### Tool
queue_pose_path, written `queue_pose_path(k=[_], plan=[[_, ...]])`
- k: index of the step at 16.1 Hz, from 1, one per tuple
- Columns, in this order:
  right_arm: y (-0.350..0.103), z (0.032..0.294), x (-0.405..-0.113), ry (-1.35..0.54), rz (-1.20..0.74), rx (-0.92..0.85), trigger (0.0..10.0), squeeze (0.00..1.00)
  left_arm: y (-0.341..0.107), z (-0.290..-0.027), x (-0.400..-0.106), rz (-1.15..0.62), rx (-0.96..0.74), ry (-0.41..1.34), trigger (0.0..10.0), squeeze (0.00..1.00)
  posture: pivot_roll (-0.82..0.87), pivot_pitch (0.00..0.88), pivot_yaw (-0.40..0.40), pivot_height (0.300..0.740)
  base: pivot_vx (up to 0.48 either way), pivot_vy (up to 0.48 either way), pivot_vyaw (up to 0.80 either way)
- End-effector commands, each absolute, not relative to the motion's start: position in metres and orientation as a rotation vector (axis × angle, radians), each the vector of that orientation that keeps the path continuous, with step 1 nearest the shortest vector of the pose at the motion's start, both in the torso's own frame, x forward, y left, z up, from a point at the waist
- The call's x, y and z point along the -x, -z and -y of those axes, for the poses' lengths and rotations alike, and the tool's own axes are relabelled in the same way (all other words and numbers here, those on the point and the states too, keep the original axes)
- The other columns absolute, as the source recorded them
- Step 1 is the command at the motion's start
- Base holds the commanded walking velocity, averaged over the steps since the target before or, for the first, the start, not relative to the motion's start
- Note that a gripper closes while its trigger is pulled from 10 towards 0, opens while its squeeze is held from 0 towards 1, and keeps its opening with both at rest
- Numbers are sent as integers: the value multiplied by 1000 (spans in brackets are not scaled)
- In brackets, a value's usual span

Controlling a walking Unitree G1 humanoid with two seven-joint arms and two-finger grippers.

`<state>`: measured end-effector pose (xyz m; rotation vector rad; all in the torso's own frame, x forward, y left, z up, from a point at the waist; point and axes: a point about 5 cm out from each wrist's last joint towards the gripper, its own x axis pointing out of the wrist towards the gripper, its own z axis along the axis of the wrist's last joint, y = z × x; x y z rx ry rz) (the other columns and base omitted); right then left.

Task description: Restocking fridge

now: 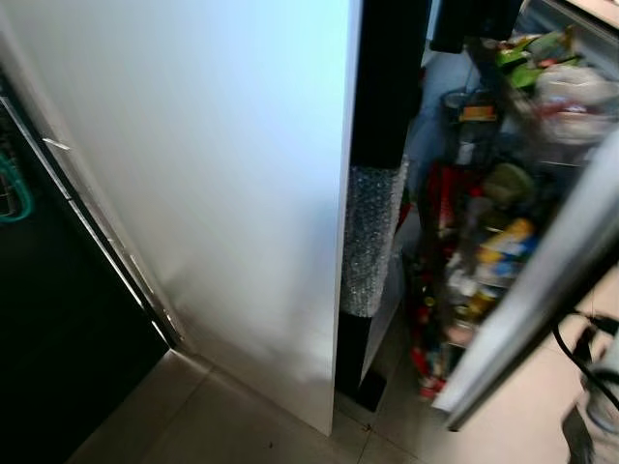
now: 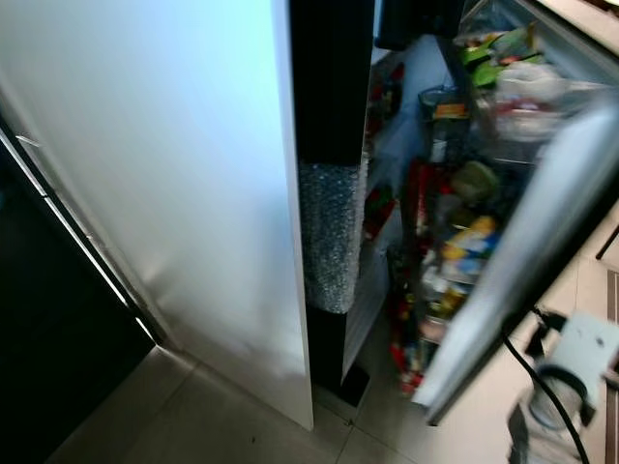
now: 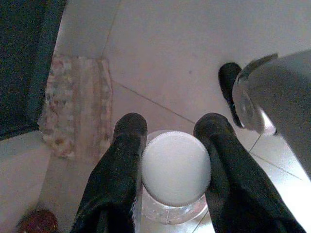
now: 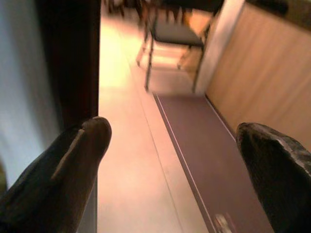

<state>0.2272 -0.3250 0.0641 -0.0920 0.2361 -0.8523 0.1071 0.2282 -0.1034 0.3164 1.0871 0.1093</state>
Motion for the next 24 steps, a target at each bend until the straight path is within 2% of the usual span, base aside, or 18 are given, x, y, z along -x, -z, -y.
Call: queue_pose_path(k=[1,4,5,6,7,9,11,14,17,20,24], plan=[[-50,329,-221,852,-293,70,10000,0,105,-230,-101,-1105,-316,-101,10000,0,-73,0,32,740,0,0,0],[-4,338,-200,820,-499,-9,10000,0,105,-229,-101,-1109,-280,-109,10000,0,-91,0,36,740,0,0,0],[13,332,-192,748,-601,-18,10000,0,105,-228,-101,-1110,-263,-118,10000,0,-89,0,37,740,0,0,0],[41,315,-176,579,-764,-19,10000,0,105,-228,-101,-1110,-255,-122,10000,0,-83,0,38,740,0,0,0],[53,304,-166,485,-837,13,10000,0,105,-228,-101,-1109,-258,-121,10000,0,-80,0,37,740,0,0,0],[82,279,-129,399,-1032,49,10000,0,105,-230,-101,-1116,-271,-120,10000,0,-88,0,42,740,0,0,0],[94,258,-118,411,-1055,-70,10000,0,105,-231,-100,-1117,-268,-123,10000,0,-82,0,48,740,0,0,0],[104,228,-110,322,-1080,-139,10000,0,105,-231,-100,-1121,-305,-77,10000,0,-90,0,57,740,0,0,0],[105,228,-104,280,-1103,-86,10000,0,105,-231,-99,-1124,-312,-65,10000,0,-85,0,54,740,0,-422,0],[103,236,-107,292,-1086,-78,10000,0,105,-231,-99,-1123,-295,-75,10000,0,-88,0,56,740,0,-480,788],[100,238,-117,327,-1050,-138,10000,0,105,-232,-99,-1122,-299,-70,10000,0,-82,0,57,740,0,-480,102]])
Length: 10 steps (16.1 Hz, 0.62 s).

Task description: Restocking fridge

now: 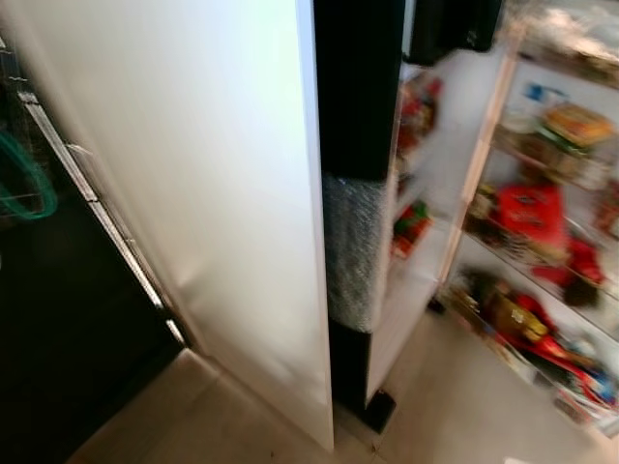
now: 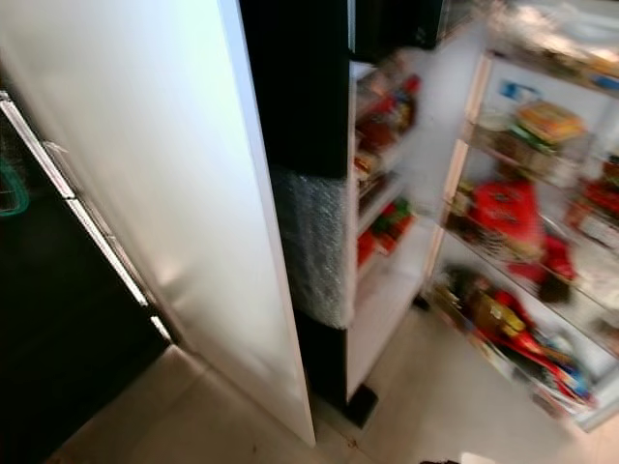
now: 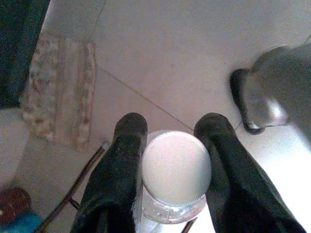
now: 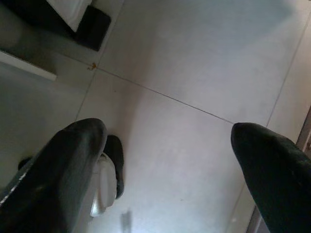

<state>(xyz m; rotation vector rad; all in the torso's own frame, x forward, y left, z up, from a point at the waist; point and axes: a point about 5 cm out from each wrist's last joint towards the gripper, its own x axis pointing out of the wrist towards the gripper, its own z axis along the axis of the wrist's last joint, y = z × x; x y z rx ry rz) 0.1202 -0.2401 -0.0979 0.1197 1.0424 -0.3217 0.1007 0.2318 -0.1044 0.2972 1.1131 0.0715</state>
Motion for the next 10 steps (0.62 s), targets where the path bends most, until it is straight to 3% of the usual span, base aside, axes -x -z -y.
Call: queue_pose_path(k=[1,3,7,10], plan=[[100,237,-116,324,-1057,-131,10000,0,105,-233,-100,-1120,-295,-76,10000,0,-81,0,57,740,0,-480,0],[100,238,-115,324,-1050,-135,10000,0,104,-233,-100,-1119,-291,-80,10000,0,-76,0,58,740,0,-480,0],[102,239,-106,325,-1078,-134,10000,0,104,-233,-101,-1117,-287,-85,10000,0,-74,0,60,740,0,-480,744],[102,242,-105,319,-1076,-130,10000,0,104,-232,-101,-1116,-283,-88,10000,0,-74,0,62,740,0,-480,0]])
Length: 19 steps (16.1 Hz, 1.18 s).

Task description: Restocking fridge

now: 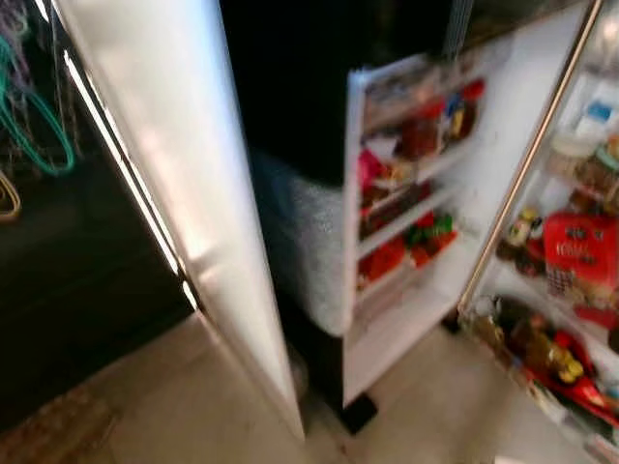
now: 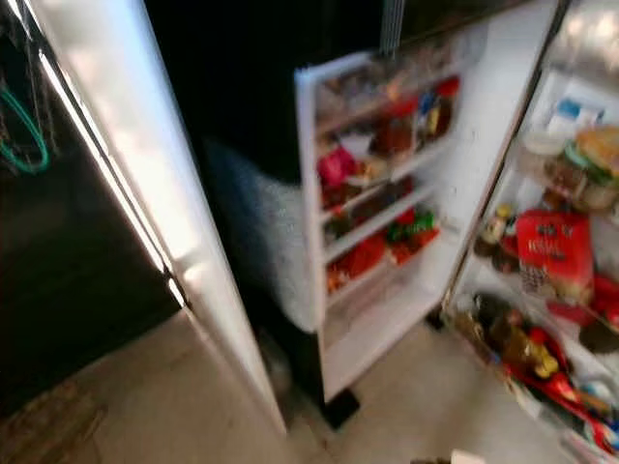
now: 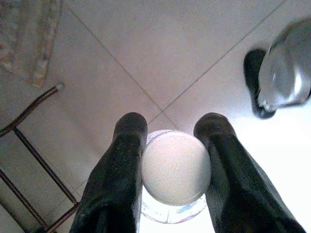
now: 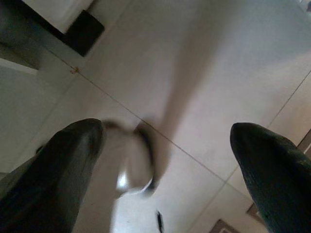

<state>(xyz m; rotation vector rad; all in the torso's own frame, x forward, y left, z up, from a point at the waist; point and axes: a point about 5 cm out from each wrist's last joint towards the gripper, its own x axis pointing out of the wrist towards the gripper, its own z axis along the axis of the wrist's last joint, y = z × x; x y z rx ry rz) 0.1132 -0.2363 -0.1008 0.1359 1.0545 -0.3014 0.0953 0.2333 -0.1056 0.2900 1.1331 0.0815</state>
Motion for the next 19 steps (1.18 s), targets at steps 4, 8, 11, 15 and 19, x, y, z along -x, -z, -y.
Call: queue_pose_path(k=[4,8,11,15,19], plan=[[101,240,-110,303,-1057,-128,10000,0,104,-232,-101,-1115,-278,-89,10000,0,-71,0,63,740,0,-480,598],[101,237,-111,299,-1049,-138,10000,0,104,-232,-101,-1114,-278,-90,10000,0,-72,0,64,740,0,-480,400],[101,235,-114,302,-1040,-154,10000,0,104,-232,-102,-1111,-279,-87,10000,0,-71,0,70,740,0,-480,0],[100,235,-115,304,-1033,-154,10000,0,104,-233,-102,-1108,-280,-88,10000,0,-73,0,78,740,0,-480,0],[101,234,-114,305,-1035,-152,10000,0,102,-232,-107,-1057,-271,-66,10000,0,-60,0,81,740,0,-219,0]])
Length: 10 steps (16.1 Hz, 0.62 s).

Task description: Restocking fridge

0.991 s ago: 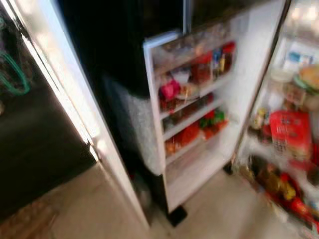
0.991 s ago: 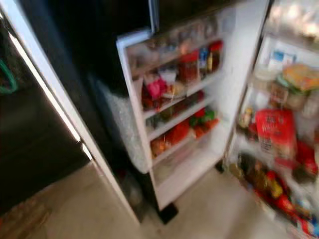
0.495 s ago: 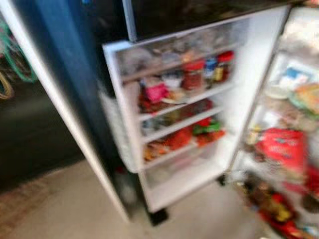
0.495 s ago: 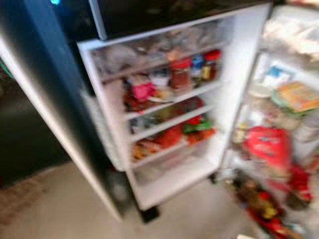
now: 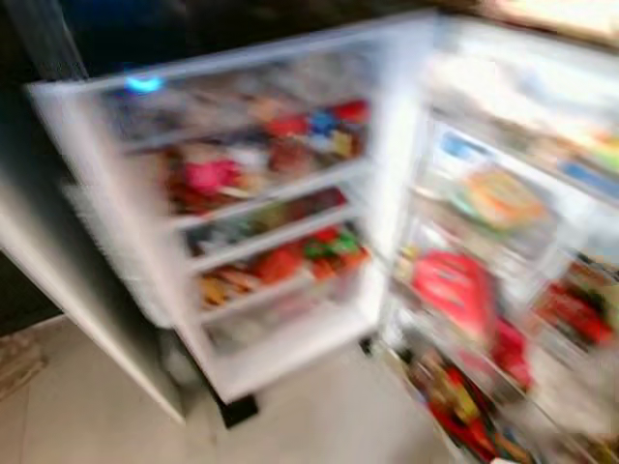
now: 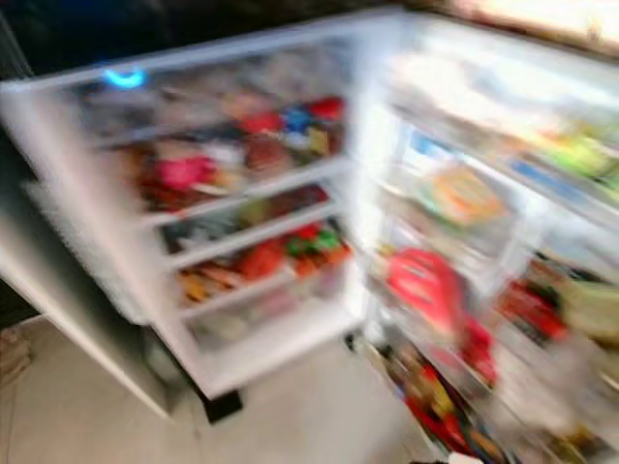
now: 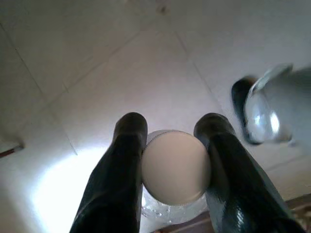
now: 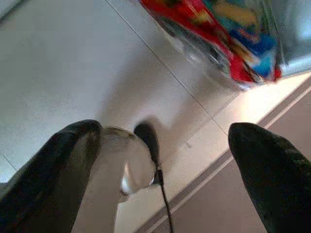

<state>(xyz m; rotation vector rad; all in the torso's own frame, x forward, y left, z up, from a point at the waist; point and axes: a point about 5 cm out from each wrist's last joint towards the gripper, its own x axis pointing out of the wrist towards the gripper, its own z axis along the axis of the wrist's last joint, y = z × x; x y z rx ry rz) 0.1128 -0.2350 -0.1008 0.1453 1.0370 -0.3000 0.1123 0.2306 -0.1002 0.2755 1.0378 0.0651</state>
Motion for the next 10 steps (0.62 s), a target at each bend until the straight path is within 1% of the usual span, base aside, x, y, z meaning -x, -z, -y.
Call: queue_pose_path(k=[1,3,4,5,6,8,9,10], plan=[[101,234,-114,302,-1038,-148,10000,0,100,-230,-110,-1017,-238,-54,10000,0,-55,0,80,740,0,0,0],[101,233,-114,299,-1039,-149,10000,0,98,-228,-113,-969,-204,-41,10000,0,-60,0,77,740,0,0,0],[101,234,-113,295,-1040,-146,10000,0,56,-213,-213,-681,-183,2,10000,0,-60,4,76,740,0,0,0],[101,235,-112,294,-1043,-142,10000,0,13,-199,-273,-472,-123,26,10000,0,-63,10,74,740,0,0,0],[101,235,-112,294,-1043,-141,10000,0,11,-199,-275,-458,-114,27,10000,0,-63,10,74,740,0,0,0],[101,237,-110,297,-1048,-135,10000,0,-5,-196,-288,-351,-97,47,10000,0,-64,18,71,740,0,0,0],[101,237,-110,298,-1049,-134,10000,0,-8,-196,-289,-337,-94,51,10000,0,-64,18,71,740,0,0,0],[101,237,-109,298,-1051,-130,10000,0,-14,-190,-294,-295,-62,83,10000,0,-62,20,69,740,0,0,0]])
